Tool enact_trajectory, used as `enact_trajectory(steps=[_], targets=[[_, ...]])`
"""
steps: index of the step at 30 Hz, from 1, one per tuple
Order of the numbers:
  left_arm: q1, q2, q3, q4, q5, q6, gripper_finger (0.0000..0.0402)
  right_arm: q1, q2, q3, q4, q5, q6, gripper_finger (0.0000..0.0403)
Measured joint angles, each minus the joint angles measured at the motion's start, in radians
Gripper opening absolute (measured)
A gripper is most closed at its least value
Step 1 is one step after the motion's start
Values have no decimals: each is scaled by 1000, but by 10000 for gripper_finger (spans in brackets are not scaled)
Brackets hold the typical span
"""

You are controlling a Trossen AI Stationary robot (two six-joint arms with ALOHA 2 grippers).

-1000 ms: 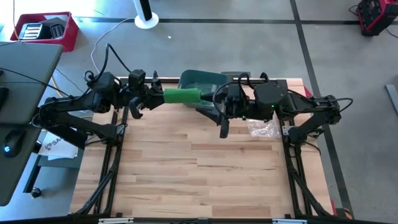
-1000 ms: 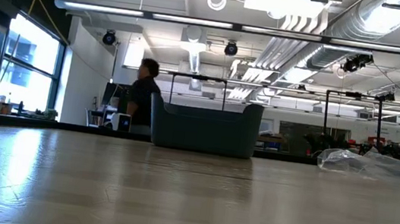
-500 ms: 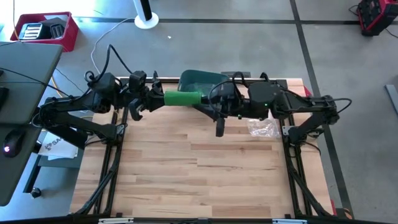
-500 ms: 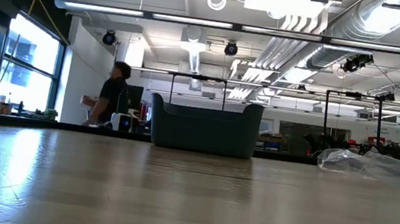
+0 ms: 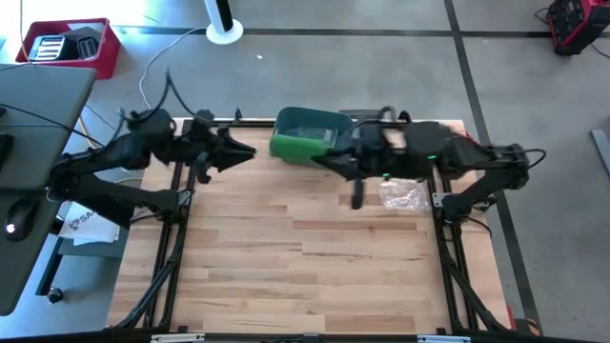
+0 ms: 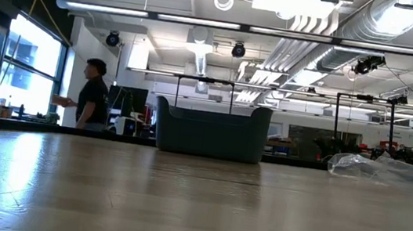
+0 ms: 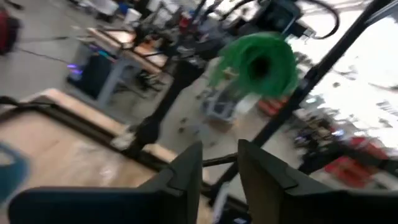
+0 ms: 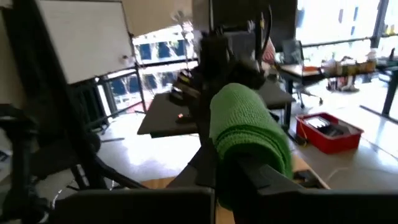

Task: Roll bandage
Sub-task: Roll the green bandage

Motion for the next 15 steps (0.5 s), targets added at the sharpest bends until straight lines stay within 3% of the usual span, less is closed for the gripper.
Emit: enact_trajectory(steps=[5,10,13,15], targets=[[40,-102,-1,-134,-53,98,111,11,-67,3,-141,-36,-28,5],[40,-155,-1,-131,-137,197,107,-46,-81,-20,-408,-187,121,4],[40,-155,0,-133,-174,198,103,-79,-76,-178,-422,-361,159,4],[40,-146,0,-135,-178,204,102,-96,-69,-338,-333,-471,206,3]])
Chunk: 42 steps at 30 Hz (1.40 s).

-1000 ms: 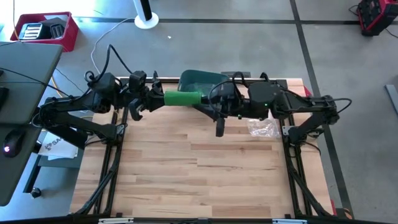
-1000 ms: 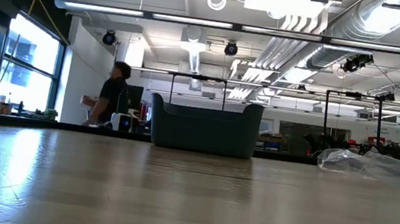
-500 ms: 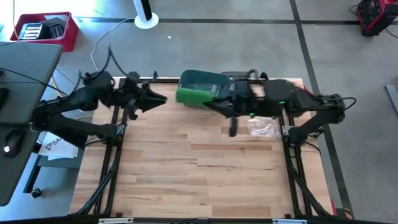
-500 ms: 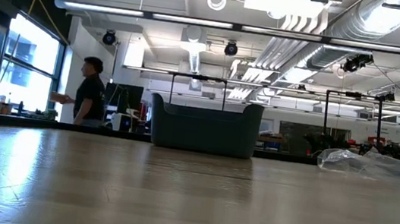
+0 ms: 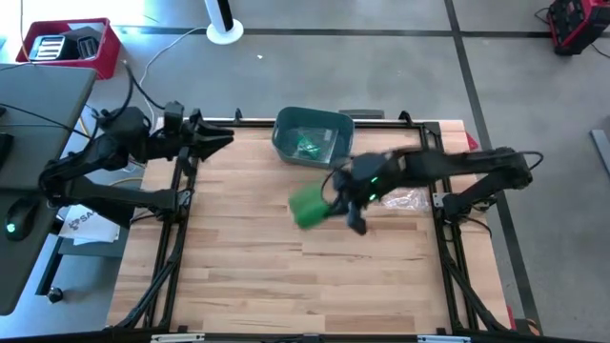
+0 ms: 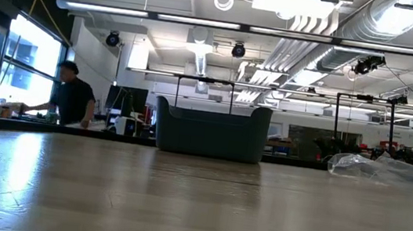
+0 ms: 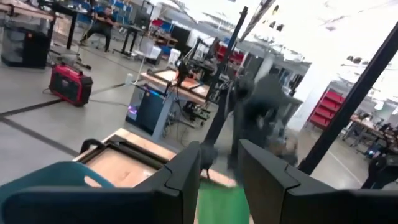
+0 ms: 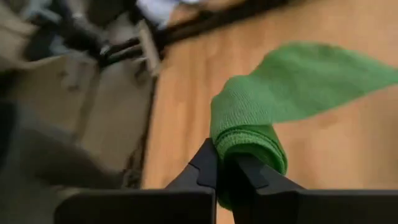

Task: Roll bandage
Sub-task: Roll the green bandage

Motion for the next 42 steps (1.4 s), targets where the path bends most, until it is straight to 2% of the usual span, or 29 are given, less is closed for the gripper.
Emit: enact_trajectory(steps=[2,4,7,10,15,18,24,27,33,37,42], targets=[[-2,13,0,-6,0,2,102,-17,0,-177,193,-106,57,3],[-5,26,-1,-11,3,2,102,-33,5,-338,466,-163,114,3],[-16,46,-1,-11,5,2,101,-49,37,-545,860,-157,184,3],[-26,67,-1,-13,6,-14,101,-71,93,-695,1199,-154,311,3],[-46,102,-1,-45,6,-62,101,-84,219,-858,1507,-150,480,4],[-51,126,-1,-44,6,-76,101,-84,283,-903,1596,-156,546,5],[-50,183,-1,-24,-22,-116,101,-95,409,-917,1649,-163,587,5],[-50,211,-1,-5,-32,-166,101,-131,473,-917,1670,-191,619,5],[-41,253,0,9,-64,-221,101,-222,543,-911,1717,-200,780,14],[-30,265,0,13,-94,-276,101,-273,546,-912,1740,-251,757,58],[-28,266,0,27,-151,-308,101,-341,548,-915,1797,-422,778,141]])
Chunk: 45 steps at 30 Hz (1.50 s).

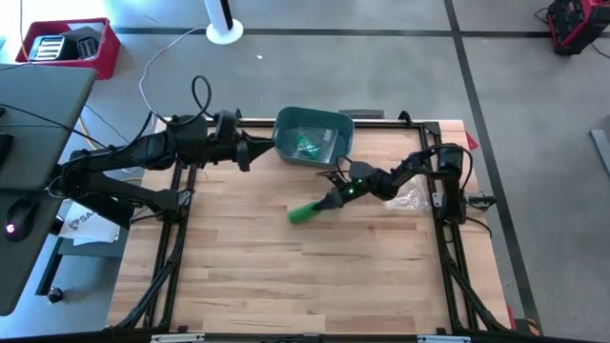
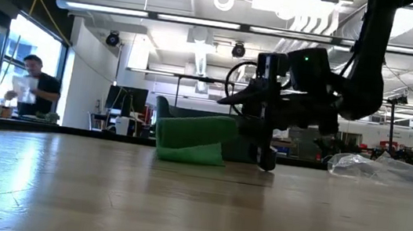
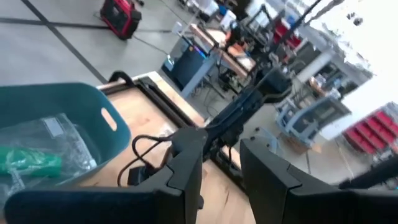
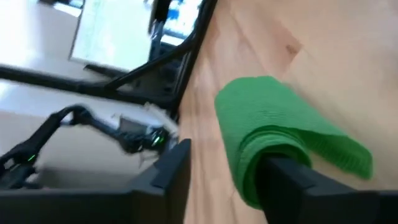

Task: Roll bandage
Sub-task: Roll the green bandage

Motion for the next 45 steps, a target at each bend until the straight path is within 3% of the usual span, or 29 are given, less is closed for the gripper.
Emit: enact_trajectory(steps=[5,13,17,23,30,34,40,45], targets=[[0,0,0,59,-50,-5,101,-51,-17,-5,67,-136,91,177],[0,0,0,108,-143,18,101,-123,-147,-3,-1,-152,230,178],[0,0,0,107,-146,39,101,-143,-171,-3,-147,-164,250,178],[1,0,0,107,-139,90,101,-164,-175,-3,-198,-261,237,179],[-1,3,1,72,-64,152,101,-187,-180,-2,-127,-349,321,201],[-17,12,2,-49,-33,205,101,-188,-180,-2,-157,-306,378,204],[-47,124,-1,-353,-84,253,102,-170,-180,9,-154,-202,432,204],[-37,298,0,-331,-110,267,120,-150,-180,74,-160,-208,443,204]])
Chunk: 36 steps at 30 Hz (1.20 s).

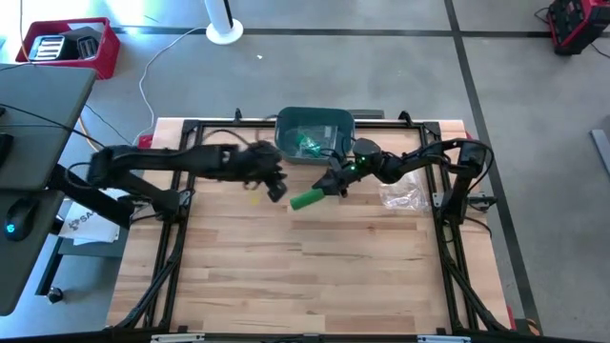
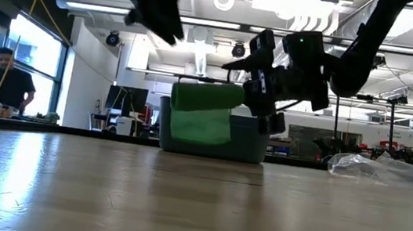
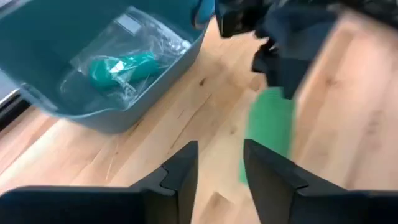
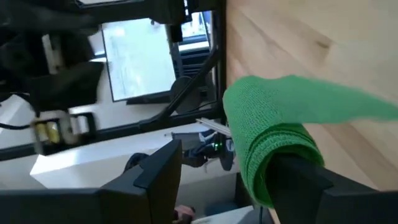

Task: Roll bandage
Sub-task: Roll the green bandage

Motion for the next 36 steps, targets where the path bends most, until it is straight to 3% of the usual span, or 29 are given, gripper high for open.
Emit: enact_trajectory(steps=[2,8,12,16,25,36], targets=[[13,68,0,51,27,30,139,4,0,21,-12,-1,-6,204],[42,218,0,228,278,95,218,-4,0,43,-14,14,-6,204],[43,266,0,281,290,96,261,-5,0,42,-26,21,-14,204],[42,306,0,302,300,96,275,-5,0,42,-28,21,-24,204],[35,351,1,270,283,88,252,-4,-1,41,-11,22,-24,204],[35,343,1,107,265,64,133,-4,-1,41,-11,21,-32,204]])
